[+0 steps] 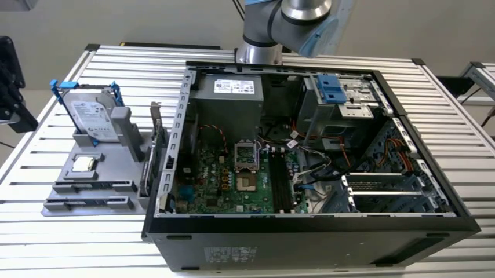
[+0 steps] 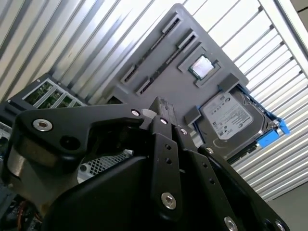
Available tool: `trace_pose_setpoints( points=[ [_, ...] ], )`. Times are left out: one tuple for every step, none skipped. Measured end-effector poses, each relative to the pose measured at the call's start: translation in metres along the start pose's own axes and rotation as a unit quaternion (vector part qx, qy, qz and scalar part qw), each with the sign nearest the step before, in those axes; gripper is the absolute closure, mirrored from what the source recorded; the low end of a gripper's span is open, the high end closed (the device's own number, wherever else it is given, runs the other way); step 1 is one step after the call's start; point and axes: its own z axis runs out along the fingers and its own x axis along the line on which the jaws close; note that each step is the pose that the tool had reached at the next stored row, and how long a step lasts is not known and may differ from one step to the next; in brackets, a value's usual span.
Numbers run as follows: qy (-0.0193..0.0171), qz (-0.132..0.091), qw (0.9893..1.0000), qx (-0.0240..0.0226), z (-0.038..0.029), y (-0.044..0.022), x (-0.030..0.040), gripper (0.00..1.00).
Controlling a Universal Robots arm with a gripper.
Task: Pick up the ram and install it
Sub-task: 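Pick up the ram and move it above insertion slot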
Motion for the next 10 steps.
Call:
trace_pose_setpoints(
  points=[
    [0.0, 0.004, 1.0, 0.0002, 0.0, 0.0, 0.0, 1.0],
    [0.0, 0.008, 1.0, 0.0005, 0.0, 0.0, 0.0, 1.0],
    [0.0, 0.013, 0.9999, 0.0007, 0.0, 0.0, 0.0, 1.0],
    [0.0, 0.017, 0.9999, 0.0009, 0.0, 0.0, 0.0, 1.0],
    [0.0, 0.021, 0.9998, 0.0012, 0.0, 0.0, 0.0, 1.0],
    [0.0, 0.026, 0.9997, 0.0013, 0.0, 0.0, 0.0, 1.0],
    [0.0, 0.03, 0.9995, 0.0014, 0.0, 0.0, 0.0, 1.0],
    [0.0, 0.034, 0.9994, 0.0016, 0.0, 0.0, 0.0, 1.0],
    [0.0, 0.038, 0.9993, 0.0017, 0.0, 0.0, 0.0, 1.0],
    [-0.0001, 0.042, 0.9991, 0.0018, 0.0, 0.0, 0.0, 1.0]
  ],
)
